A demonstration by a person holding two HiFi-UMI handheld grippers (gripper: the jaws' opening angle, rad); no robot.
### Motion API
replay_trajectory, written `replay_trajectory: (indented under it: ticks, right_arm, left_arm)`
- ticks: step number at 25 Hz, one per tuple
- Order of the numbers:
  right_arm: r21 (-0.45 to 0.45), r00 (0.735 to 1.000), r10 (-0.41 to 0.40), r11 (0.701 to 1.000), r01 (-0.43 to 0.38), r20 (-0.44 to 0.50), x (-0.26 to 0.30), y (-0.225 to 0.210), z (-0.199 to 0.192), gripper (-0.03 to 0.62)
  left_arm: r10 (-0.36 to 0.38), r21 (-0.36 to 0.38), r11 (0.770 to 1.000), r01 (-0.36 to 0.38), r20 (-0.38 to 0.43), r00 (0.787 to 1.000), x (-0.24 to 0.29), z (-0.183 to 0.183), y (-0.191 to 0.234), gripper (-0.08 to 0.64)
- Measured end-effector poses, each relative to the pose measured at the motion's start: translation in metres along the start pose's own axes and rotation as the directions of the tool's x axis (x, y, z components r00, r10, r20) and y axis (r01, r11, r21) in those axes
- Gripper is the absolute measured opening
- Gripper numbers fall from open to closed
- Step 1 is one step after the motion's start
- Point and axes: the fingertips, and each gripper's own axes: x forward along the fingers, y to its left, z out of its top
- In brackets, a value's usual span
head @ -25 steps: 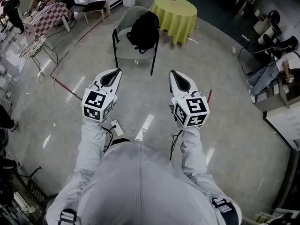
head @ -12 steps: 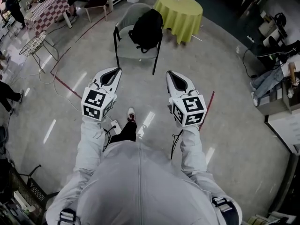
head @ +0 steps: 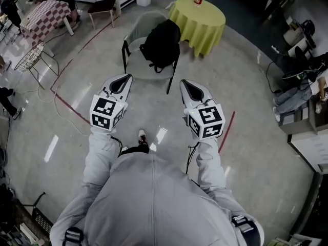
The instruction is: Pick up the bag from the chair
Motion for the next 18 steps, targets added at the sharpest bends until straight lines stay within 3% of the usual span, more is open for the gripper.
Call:
replay_trajectory:
  ticks: [5,10,18]
  right_arm:
    - [-0.006,1.000,-0.008,1.000,0.008,-0.007,0.057,-0.024,0.011,0.009]
    - [0.039,0.997,-0.072,0.997,0.072,-0.001,0.102,-0.057,0.016,0.009]
    - [0.033,0.989,-0.145,0.989,0.145,-0.029,0.143,-0.083,0.015,0.011]
  left_arm:
    - [-0.022,-0.001,1.000,0.022,-0.008,1.000,0.053,0.004,0.043,0.005]
    - [-0.052,0.000,0.999,0.052,-0.014,0.999,0.096,0.004,0.075,0.005]
    - [-0.087,-0.011,0.996,0.087,-0.032,0.996,0.133,-0.001,0.100,0.005]
